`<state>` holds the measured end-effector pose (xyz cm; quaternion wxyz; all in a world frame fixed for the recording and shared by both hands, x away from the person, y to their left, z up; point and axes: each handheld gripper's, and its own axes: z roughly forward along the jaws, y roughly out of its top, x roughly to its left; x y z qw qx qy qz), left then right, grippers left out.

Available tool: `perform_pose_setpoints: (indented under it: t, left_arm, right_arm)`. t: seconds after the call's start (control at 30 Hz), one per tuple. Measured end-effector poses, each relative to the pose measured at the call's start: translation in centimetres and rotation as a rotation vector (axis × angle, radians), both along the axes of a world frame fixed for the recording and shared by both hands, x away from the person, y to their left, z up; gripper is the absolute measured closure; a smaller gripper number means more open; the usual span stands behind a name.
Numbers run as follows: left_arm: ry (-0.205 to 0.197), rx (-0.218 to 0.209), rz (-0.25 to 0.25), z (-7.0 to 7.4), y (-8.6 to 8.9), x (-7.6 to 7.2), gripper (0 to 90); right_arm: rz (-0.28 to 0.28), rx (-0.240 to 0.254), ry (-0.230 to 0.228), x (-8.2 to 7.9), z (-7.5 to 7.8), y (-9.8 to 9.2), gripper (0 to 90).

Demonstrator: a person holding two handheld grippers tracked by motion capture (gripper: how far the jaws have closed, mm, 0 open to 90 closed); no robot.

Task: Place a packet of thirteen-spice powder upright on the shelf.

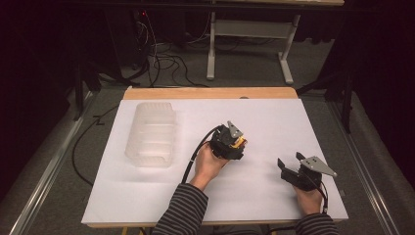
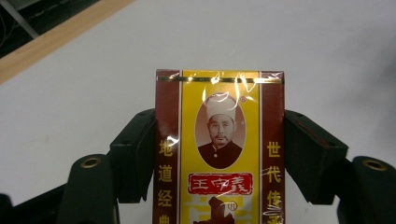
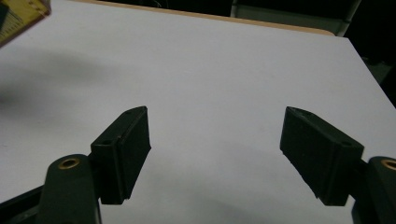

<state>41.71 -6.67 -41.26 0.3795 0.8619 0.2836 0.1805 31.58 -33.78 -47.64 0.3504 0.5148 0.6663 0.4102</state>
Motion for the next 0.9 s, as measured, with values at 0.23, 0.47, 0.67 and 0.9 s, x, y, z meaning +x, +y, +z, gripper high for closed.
perform_pose_setpoints:
  t: [0.23, 0.47, 0.67, 0.9]
  left_arm:
    - [-0.019, -0.051, 0.023, 0.8, 0.9, -0.9, 32.8]
    - [-0.038, -0.042, 0.041, 1.0, 2.1, -1.2, 32.7]
    - [-0.052, -0.050, 0.056, 1.1, 3.0, -1.6, 32.7]
    - [-0.068, -0.067, 0.075, 1.5, 3.8, -2.0, 32.7]
  right_arm:
    - [0.000, 0.001, 0.002, 0.0, 0.0, 0.0, 24.6]
    - [0.002, -0.001, 0.001, 0.0, 0.0, 0.0, 24.5]
    - [0.001, -0.003, 0.001, 0.0, 0.0, 0.0, 24.5]
    - [0.001, -0.003, 0.001, 0.0, 0.0, 0.0, 24.5]
